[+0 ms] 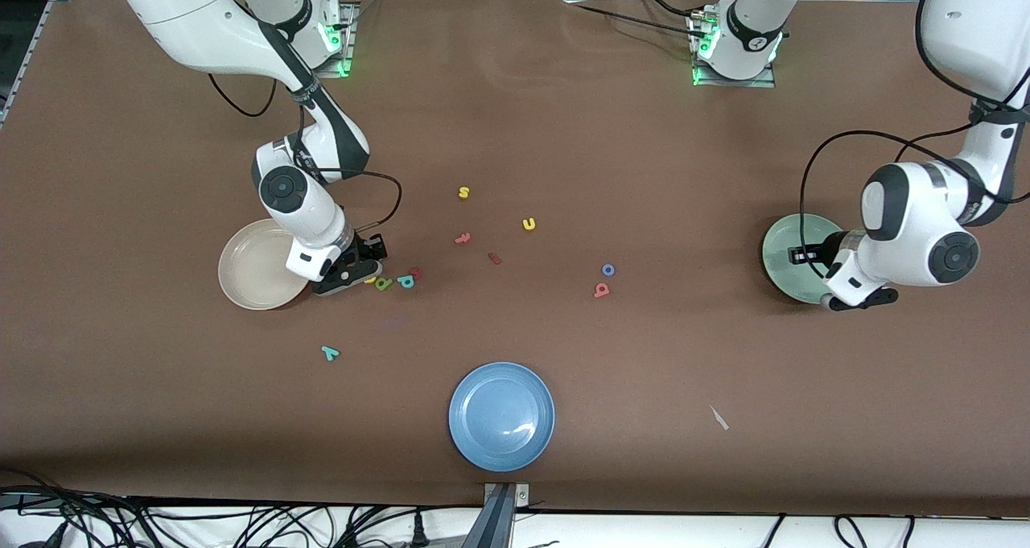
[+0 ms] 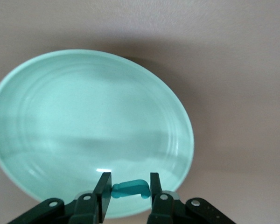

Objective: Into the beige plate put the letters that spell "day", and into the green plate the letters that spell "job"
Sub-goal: 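Reach the left gripper to the blue o while the right gripper lifts 'a'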

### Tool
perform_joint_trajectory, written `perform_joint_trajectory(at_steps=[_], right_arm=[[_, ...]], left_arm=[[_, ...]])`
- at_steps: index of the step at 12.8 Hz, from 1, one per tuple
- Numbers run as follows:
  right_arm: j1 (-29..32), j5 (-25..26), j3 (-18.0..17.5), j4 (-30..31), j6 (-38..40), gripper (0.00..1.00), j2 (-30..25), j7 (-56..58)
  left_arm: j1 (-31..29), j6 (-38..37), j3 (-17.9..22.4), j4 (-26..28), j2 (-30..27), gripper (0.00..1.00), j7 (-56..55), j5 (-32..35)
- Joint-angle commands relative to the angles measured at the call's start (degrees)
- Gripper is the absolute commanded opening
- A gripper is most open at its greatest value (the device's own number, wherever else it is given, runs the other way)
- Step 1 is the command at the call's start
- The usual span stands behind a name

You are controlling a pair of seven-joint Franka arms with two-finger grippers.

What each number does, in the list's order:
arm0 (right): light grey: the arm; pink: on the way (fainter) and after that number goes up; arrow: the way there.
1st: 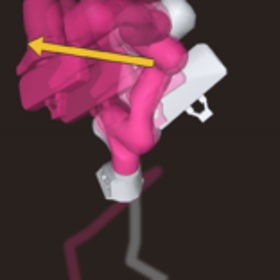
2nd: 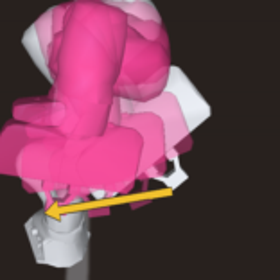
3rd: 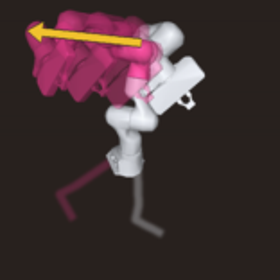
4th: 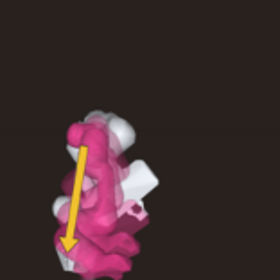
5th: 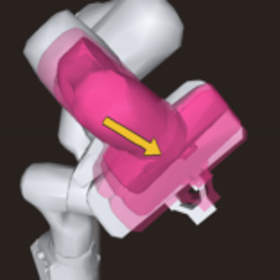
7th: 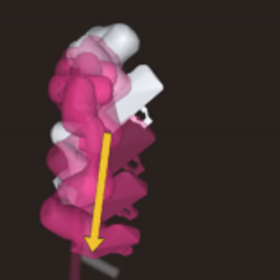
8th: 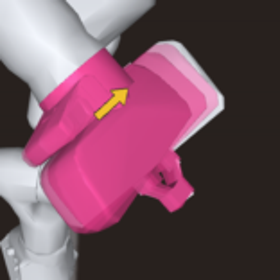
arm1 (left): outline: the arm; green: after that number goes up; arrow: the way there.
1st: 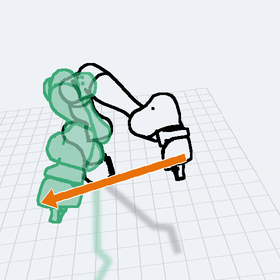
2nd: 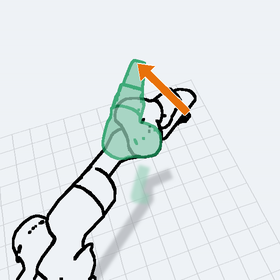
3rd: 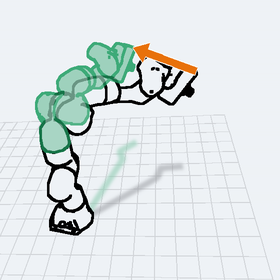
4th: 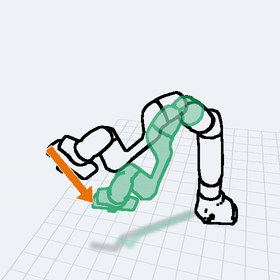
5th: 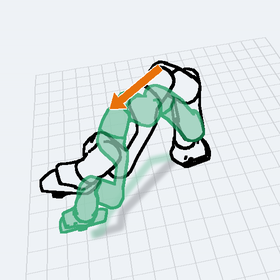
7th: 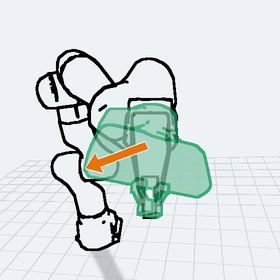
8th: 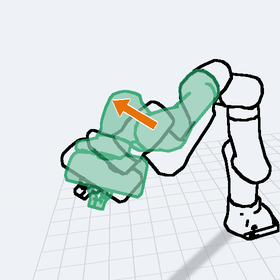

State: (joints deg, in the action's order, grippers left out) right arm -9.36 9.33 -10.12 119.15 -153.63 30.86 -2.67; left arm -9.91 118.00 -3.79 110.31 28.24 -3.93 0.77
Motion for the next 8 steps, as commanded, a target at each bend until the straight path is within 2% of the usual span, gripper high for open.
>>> perform_joint_trajectory(at_steps=[1, 2, 4, 6, 8], right_arm=[[0.0, 1.1, -0.4, -0.9, -0.6, 0.60, 0.9, -1.4], [0.0, 1.0, -0.4, -0.9, -0.6, 0.55, 1.0, -1.5], [0.0, 1.0, -0.4, -1.1, -0.6, 0.54, 1.0, -1.5], [0.0, 0.8, -0.4, -1.1, -0.6, 0.53, 1.0, -1.5], [0.0, 0.7, -0.5, -1.1, -0.6, 0.49, 1.0, -1.6]], left_arm=[[-0.9, 0.6, -0.8, 0.6, -0.8, 1.00, 1.5, 1.5], [-0.8, 0.2, -0.9, 0.3, -1.4, 1.00, 1.5, 1.4], [0.1, -2.9, -1.4, -1.5, -3.3, 1.00, 0.0, 0.6], [0.2, -3.6, -5.8, -2.3, -5.3, 1.00, -8.3, 0.4], [0.4, -3.1, -11.5, -2.8, -5.0, 1.00, -18.5, 0.4]])
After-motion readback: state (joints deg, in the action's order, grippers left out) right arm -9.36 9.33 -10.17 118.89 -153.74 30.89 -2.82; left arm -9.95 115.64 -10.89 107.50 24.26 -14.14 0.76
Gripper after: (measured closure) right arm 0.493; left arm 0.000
